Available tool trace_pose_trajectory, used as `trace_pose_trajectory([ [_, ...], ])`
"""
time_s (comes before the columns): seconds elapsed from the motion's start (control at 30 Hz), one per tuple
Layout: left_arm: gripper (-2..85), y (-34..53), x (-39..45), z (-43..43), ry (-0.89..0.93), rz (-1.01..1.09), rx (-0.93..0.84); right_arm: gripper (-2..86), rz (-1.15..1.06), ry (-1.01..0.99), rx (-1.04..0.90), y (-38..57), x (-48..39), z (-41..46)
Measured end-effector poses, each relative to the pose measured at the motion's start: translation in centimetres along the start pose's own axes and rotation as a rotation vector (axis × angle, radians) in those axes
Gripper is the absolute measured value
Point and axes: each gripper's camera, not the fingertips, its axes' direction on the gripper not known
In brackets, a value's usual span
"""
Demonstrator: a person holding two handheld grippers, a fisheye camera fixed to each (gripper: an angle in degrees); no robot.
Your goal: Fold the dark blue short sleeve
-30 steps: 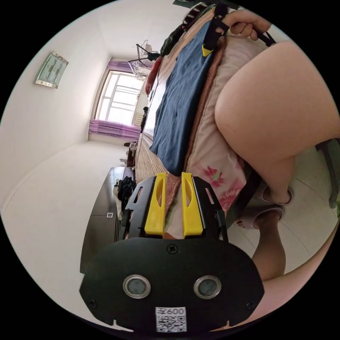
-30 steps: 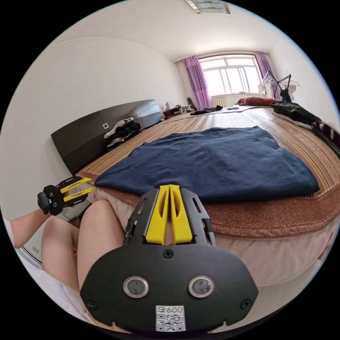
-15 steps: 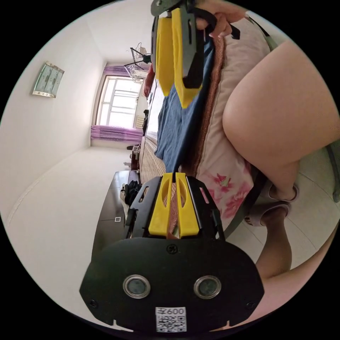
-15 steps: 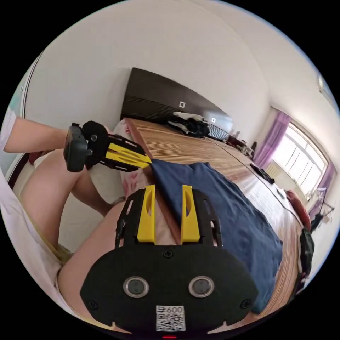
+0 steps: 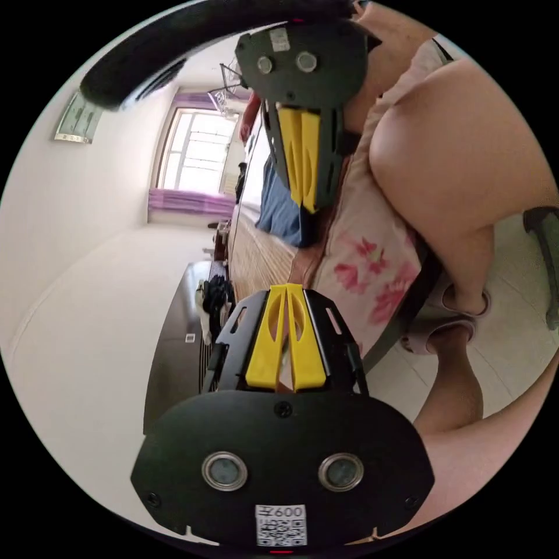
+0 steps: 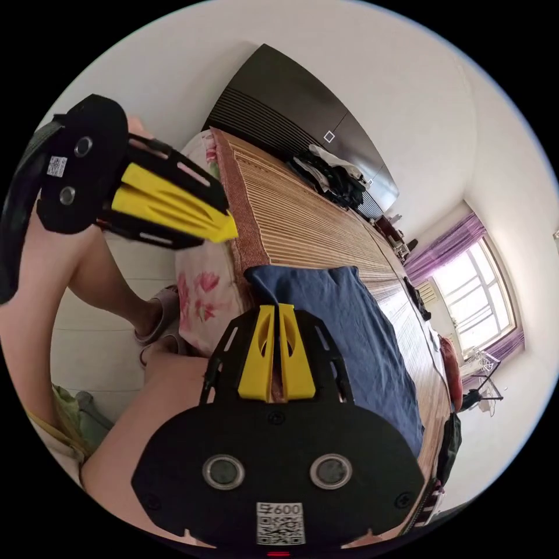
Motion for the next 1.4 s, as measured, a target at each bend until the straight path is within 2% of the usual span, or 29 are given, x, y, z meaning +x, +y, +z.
trace_pose_trajectory([
  [0.13, 2.2, 4.2, -2.3, -1.0, 0.075, -0.119, 0.013, -0.9, 0.049, -0.005, -0.007, -1.5, -0.5, 0.0],
  [0.3, 4.3, 0.3, -0.1, -2.5, 0.018, -0.037, 0.118, -0.9, 0.048, 0.013, -0.005, -3.0, -1.3, -0.3],
  [0.43, 5.8, -2.7, -1.0, 0.1, 0.071, -0.123, 0.106, -0.8, 0.068, 0.008, -0.005, -4.5, -1.2, -1.1],
  [0.53, 4.3, -2.5, -2.3, 1.6, 0.118, -0.172, 0.113, -0.8, 0.101, -0.013, 0.001, -5.6, -0.5, -1.9],
  [0.7, 3.0, -0.2, -3.3, 1.8, 0.107, -0.095, 0.174, -0.5, 0.007, 0.032, 0.016, -6.0, -0.5, -3.5],
  [0.77, 2.7, 0.3, -3.7, 1.9, 0.083, -0.067, 0.188, 0.2, -0.042, 0.166, -0.008, -5.2, 0.1, -4.4],
  [0.9, 2.5, 2.1, -4.6, 2.5, -0.015, -0.006, 0.203, 0.0, -0.127, 0.257, -0.093, -3.4, 2.3, -6.2],
  [0.97, 2.5, 3.3, -5.3, 3.1, -0.034, 0.012, 0.197, -0.5, -0.185, 0.345, -0.241, -1.3, 4.1, -6.6],
  [1.07, 2.6, 6.0, -6.6, 5.4, -0.019, 0.014, 0.15, -0.8, -0.267, 0.453, -0.364, 3.1, 5.9, -8.6],
  [1.17, 2.6, 8.6, -7.2, 7.7, 0.049, 0.029, 0.124, -0.8, -0.287, 0.468, -0.313, 6.3, 7.5, -13.9],
  [1.27, 2.7, 9.4, -7.0, 8.5, 0.048, 0.063, 0.117, -0.8, -0.311, 0.524, -0.404, 8.9, 9.9, -18.0],
  [1.33, 2.9, 9.7, -7.9, 9.0, 0.07, 0.019, 0.111, -0.8, -0.214, 0.527, -0.403, 11.3, 12.4, -21.0],
  [1.4, 3.0, 10.1, -8.5, 9.4, 0.081, 0.004, 0.114, -0.8, -0.154, 0.509, -0.313, 13.3, 14.3, -25.3],
])
